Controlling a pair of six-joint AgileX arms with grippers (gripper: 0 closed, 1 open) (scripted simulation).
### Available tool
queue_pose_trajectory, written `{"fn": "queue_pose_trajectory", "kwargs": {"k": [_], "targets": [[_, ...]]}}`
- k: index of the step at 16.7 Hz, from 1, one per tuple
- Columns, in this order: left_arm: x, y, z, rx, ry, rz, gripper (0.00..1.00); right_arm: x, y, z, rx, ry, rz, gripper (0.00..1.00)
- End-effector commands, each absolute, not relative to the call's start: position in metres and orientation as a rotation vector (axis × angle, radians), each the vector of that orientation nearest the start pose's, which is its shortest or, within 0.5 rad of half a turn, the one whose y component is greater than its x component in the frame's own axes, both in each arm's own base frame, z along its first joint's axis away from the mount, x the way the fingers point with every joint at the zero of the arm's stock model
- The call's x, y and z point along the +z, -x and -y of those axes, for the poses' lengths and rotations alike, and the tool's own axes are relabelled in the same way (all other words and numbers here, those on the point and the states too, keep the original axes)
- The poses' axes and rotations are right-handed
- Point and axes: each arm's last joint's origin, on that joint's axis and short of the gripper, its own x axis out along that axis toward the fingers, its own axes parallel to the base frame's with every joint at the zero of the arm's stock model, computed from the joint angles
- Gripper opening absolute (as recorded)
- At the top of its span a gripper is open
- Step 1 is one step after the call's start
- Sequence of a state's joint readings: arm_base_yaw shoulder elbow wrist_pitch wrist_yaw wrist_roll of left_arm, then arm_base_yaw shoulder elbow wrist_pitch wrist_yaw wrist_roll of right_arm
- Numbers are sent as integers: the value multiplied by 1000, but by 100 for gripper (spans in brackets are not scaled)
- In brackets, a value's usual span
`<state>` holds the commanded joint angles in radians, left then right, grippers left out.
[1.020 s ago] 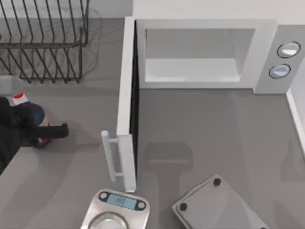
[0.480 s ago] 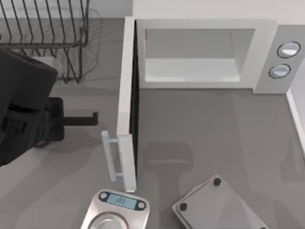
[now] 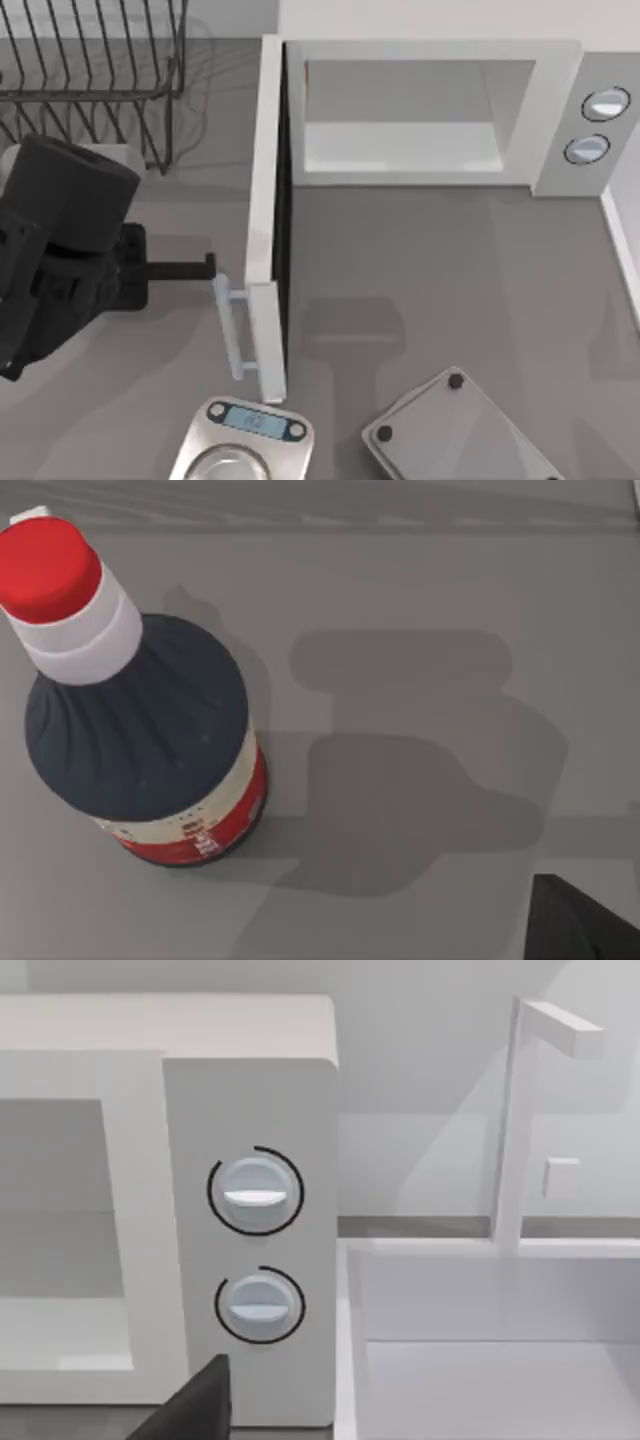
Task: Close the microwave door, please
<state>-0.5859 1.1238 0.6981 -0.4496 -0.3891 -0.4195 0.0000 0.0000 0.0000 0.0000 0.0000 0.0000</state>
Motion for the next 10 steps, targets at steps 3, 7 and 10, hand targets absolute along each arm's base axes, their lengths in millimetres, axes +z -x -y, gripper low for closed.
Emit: {"fn": "queue_pose_trajectory", "kwargs": {"k": [3, 7, 10], "targets": [[186, -194, 114, -20, -1, -776, 0, 160, -106, 1, 0, 0, 0, 100], [150, -189, 111, -20, -4, -779, 0, 160, -106, 1, 0, 0, 0, 100], [144, -187, 110, -19, -8, -785, 0, 160, -106, 1, 0, 0, 0, 100]]}}
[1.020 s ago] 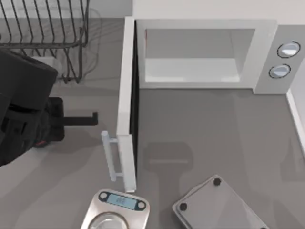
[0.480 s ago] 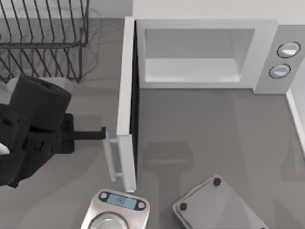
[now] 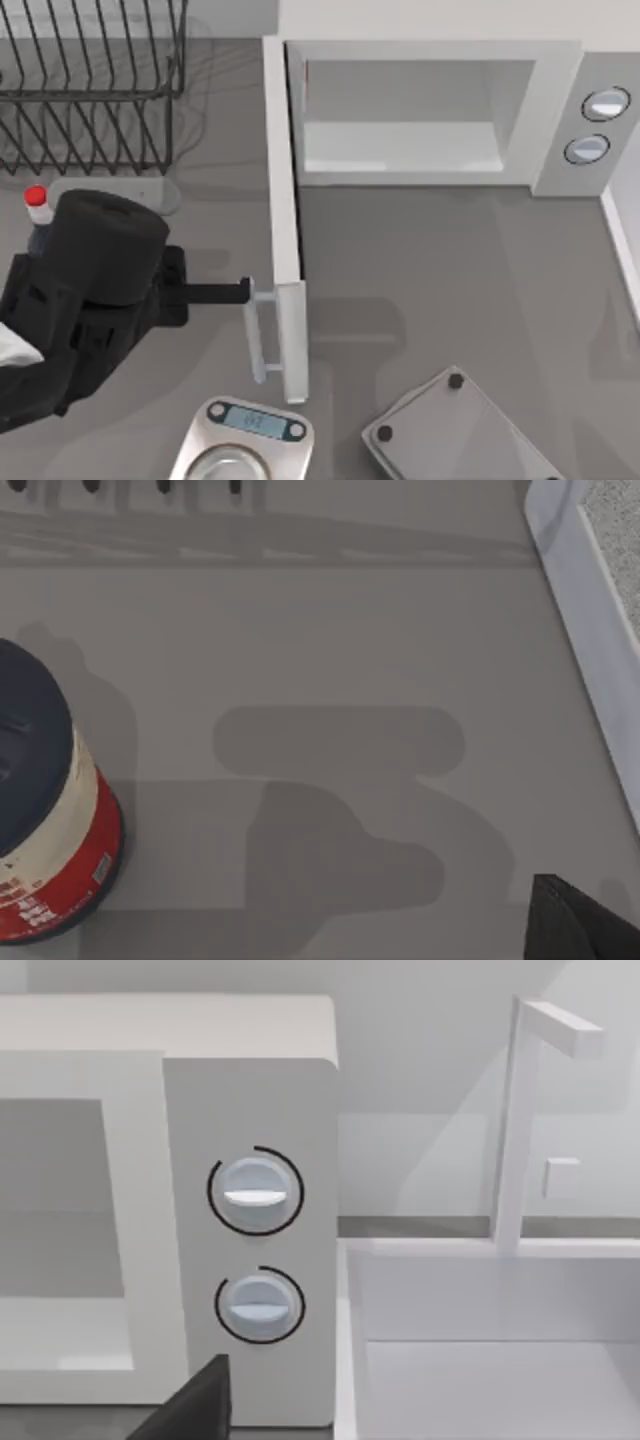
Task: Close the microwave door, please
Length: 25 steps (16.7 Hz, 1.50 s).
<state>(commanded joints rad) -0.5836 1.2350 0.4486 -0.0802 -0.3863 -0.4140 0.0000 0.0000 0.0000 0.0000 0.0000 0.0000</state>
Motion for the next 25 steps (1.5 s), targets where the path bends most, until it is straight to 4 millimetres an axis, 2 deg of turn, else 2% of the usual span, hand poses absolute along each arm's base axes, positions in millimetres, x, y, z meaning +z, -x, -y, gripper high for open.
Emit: {"fn": "queue_pose_trajectory", "kwargs": {"k": [1, 2, 5, 10, 12, 17, 19, 25], "targets": [[144, -187, 110, -19, -8, -785, 0, 160, -106, 1, 0, 0, 0, 100], [180, -191, 127, -99, 43, -682, 0, 160, -106, 1, 0, 0, 0, 100], [182, -193, 140, -94, 49, -681, 0, 160, -106, 1, 0, 0, 0, 100], [179, -193, 206, -101, 35, -695, 0, 160, -106, 1, 0, 0, 0, 100], [180, -190, 223, -101, 41, -685, 0, 160, -106, 1, 0, 0, 0, 100], [180, -189, 227, -101, 46, -683, 0, 160, -106, 1, 0, 0, 0, 100], [180, -189, 238, -100, 43, -687, 0, 160, -106, 1, 0, 0, 0, 100], [184, -190, 311, -103, 53, -680, 0, 160, -106, 1, 0, 0, 0, 100]]}}
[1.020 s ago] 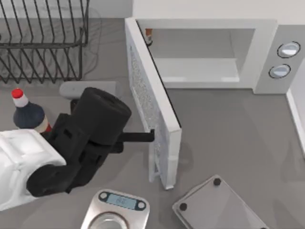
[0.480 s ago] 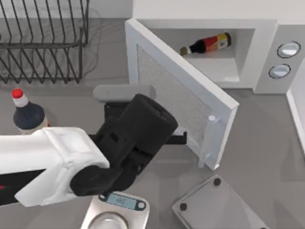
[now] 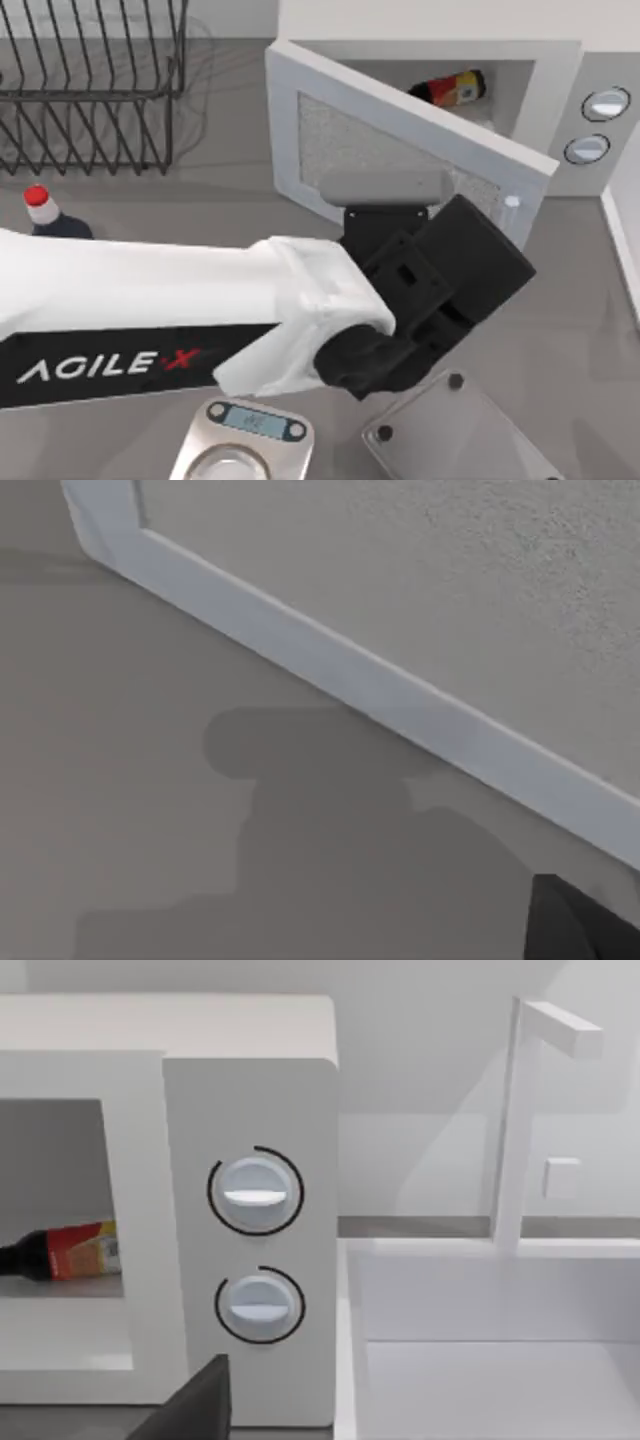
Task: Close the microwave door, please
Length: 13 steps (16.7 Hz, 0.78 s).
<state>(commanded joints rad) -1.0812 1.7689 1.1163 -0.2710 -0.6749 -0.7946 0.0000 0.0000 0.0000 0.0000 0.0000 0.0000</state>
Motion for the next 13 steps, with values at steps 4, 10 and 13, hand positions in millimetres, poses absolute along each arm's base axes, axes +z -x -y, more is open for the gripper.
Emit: {"fn": "queue_pose_trajectory", "kwargs": {"k": [4, 10, 13], "targets": [[180, -187, 326, -101, 46, -682, 0, 160, -106, 1, 0, 0, 0, 100], [178, -188, 342, -96, 38, -690, 0, 160, -106, 1, 0, 0, 0, 100], [181, -189, 375, -100, 47, -684, 0, 160, -106, 1, 0, 0, 0, 100]]}}
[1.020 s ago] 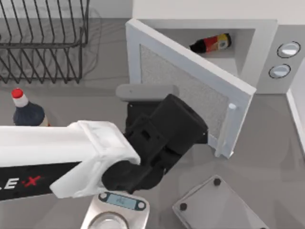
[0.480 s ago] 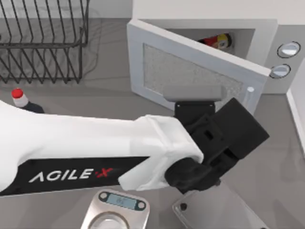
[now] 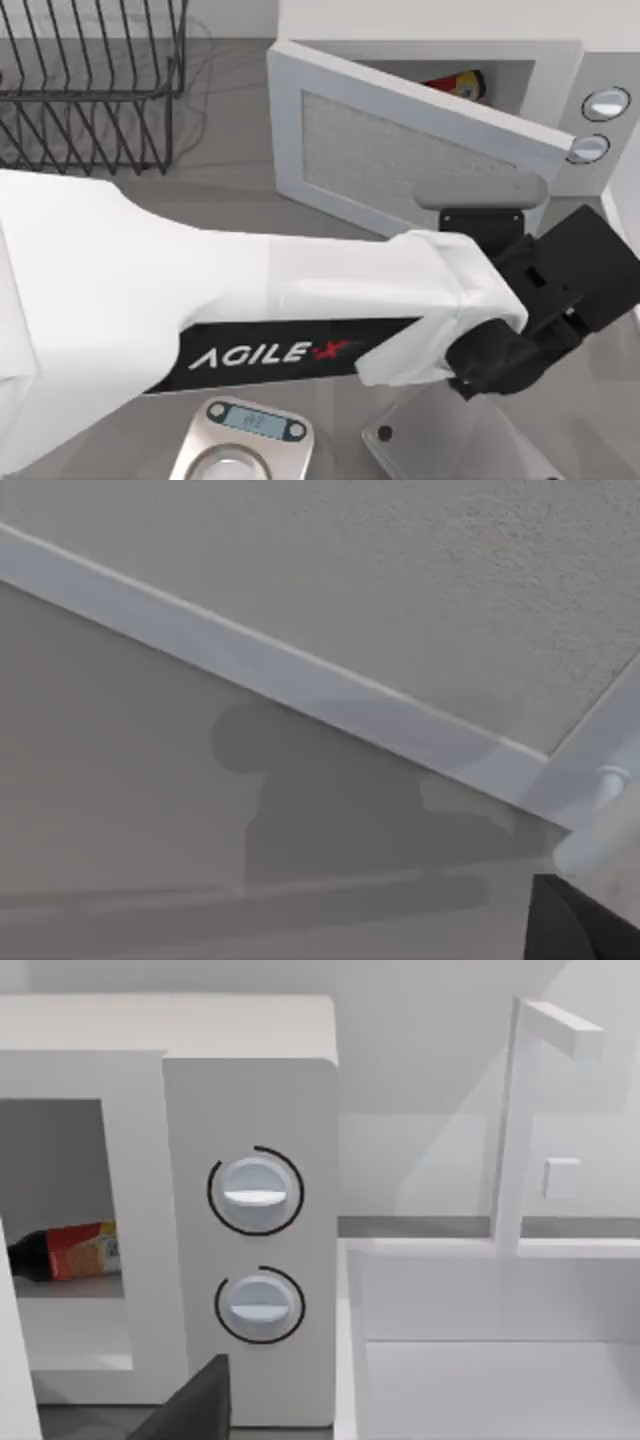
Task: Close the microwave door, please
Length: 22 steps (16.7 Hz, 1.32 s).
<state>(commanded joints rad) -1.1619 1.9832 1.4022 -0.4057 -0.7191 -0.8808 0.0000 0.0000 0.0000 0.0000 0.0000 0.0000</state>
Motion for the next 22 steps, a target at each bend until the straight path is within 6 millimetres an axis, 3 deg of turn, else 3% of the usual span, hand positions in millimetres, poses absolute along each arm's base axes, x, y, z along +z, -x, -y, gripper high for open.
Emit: {"fn": "queue_pose_trajectory", "kwargs": {"k": [5, 11, 14, 18, 22], "targets": [[183, -187, 420, -103, 57, -680, 0, 160, -106, 1, 0, 0, 0, 100], [183, -188, 424, -101, 57, -680, 0, 160, -106, 1, 0, 0, 0, 100], [186, -190, 438, -145, 40, -655, 0, 160, -106, 1, 0, 0, 0, 100], [188, -216, 456, -195, 0, -622, 0, 160, -106, 1, 0, 0, 0, 100], [175, -262, 442, -152, -7, -657, 0, 160, -106, 1, 0, 0, 0, 100]]}}
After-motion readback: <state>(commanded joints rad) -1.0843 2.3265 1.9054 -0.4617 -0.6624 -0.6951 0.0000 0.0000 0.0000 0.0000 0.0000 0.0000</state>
